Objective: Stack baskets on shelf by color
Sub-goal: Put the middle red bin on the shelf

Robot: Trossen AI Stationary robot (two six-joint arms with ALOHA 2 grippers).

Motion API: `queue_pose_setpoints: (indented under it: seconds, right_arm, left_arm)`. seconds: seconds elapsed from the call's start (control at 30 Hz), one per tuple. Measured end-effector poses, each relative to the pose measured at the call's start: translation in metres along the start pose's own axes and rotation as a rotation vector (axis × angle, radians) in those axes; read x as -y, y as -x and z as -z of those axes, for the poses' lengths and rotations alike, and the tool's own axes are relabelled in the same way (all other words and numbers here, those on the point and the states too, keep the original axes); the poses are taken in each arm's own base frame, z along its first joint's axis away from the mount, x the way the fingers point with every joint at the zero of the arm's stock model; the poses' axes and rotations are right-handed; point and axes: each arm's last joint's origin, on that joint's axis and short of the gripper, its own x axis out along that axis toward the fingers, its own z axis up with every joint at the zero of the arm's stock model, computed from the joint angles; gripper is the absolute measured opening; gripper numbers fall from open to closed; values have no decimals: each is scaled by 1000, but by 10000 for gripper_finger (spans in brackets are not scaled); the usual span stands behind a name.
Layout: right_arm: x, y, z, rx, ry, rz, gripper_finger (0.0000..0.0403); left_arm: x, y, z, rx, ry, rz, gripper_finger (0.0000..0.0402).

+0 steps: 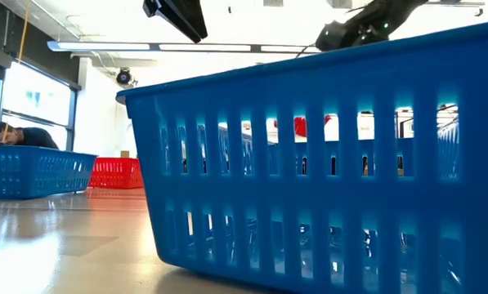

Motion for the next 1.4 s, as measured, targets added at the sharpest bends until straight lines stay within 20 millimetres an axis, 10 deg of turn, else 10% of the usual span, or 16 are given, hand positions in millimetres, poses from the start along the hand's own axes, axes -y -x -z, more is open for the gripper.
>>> queue_pose_setpoints:
  seconds: [0.77, 1.4]
  right_arm:
    - [16, -55, -2, -130, -14, 70, 0]
    - [16, -60, -6, -81, -8, 88, 0]
  left_arm:
    - [1, 0, 0, -8, 15, 16, 133]
    - [0, 0, 0, -7, 16, 15, 133]
